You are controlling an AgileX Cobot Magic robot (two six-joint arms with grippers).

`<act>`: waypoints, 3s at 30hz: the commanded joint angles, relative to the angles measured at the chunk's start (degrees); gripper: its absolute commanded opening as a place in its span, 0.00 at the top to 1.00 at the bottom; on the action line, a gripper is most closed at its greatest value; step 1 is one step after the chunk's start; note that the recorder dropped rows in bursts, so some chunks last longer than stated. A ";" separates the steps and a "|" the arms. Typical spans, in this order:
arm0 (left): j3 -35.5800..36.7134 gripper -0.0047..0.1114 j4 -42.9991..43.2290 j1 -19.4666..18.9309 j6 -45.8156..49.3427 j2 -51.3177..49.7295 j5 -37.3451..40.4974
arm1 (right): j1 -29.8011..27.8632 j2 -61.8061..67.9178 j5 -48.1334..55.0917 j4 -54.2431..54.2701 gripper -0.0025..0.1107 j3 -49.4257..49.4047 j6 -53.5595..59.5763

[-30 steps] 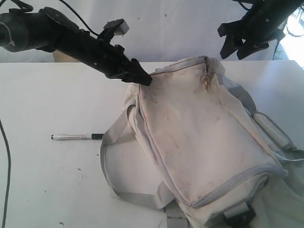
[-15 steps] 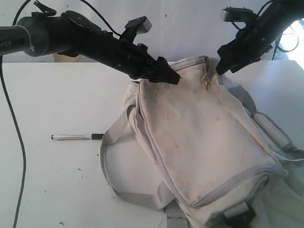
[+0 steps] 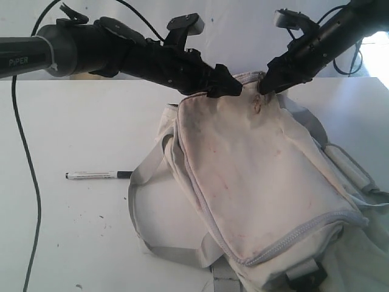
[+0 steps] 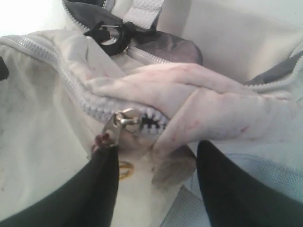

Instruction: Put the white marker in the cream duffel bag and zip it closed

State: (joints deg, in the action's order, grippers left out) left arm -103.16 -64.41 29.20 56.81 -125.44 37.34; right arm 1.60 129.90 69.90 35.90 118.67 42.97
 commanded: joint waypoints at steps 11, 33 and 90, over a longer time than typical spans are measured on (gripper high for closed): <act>-0.20 0.26 -1.31 0.24 -0.02 0.74 -0.35 | 0.04 1.63 -1.13 -4.90 0.56 -0.18 0.66; -0.20 0.26 -1.08 0.24 -0.02 0.74 -1.15 | 0.04 -0.39 0.06 3.24 0.98 -0.06 2.43; -0.20 0.96 -18.86 -1.87 -1.41 -2.57 -2.25 | 1.87 -2.37 0.06 8.03 0.98 -0.06 4.76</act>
State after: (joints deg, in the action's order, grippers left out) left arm -103.16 -84.55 27.91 57.05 -128.97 33.21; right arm 3.56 128.45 70.04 42.33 118.67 47.05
